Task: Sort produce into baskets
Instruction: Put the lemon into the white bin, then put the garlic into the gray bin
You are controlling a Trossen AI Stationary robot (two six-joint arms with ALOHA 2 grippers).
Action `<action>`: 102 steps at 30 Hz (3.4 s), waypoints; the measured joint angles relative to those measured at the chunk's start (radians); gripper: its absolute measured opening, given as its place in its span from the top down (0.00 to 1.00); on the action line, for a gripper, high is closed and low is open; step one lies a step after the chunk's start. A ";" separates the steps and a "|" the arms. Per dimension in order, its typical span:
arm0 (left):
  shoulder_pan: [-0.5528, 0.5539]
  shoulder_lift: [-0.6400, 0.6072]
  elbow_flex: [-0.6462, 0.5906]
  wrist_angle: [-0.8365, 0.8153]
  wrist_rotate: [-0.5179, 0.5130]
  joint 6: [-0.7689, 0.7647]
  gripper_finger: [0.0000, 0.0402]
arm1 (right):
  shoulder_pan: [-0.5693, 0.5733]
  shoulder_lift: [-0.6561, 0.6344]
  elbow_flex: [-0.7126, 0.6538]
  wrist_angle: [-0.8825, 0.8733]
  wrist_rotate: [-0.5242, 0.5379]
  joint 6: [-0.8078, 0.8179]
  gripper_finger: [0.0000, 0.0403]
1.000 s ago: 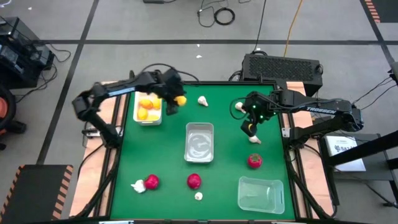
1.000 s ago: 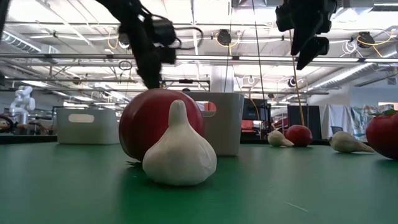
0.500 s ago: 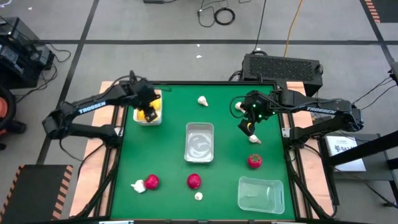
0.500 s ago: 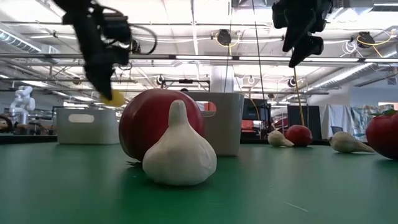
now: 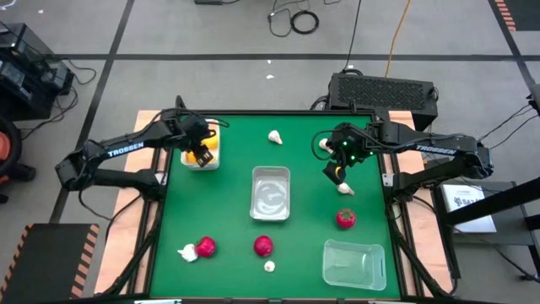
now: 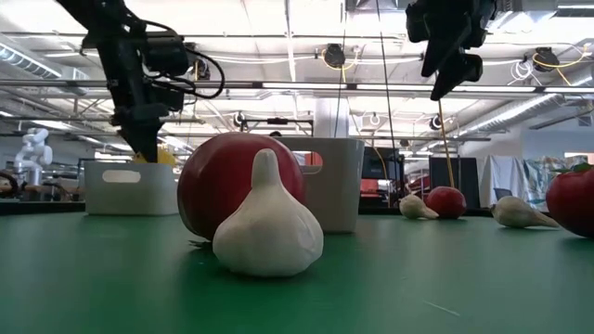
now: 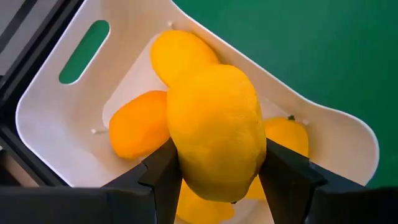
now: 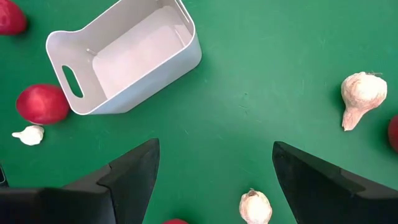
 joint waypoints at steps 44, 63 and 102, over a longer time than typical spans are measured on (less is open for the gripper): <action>-0.004 0.051 0.081 -0.096 0.031 -0.002 0.28 | -0.001 0.177 0.000 0.533 -0.003 -0.151 0.25; -0.375 0.097 0.191 0.265 0.202 0.025 0.28 | 0.065 0.169 0.000 0.190 -0.004 -0.120 0.25; -1.483 0.227 0.190 -0.058 0.201 -0.864 0.28 | 0.110 0.169 0.000 0.401 0.001 -0.337 0.25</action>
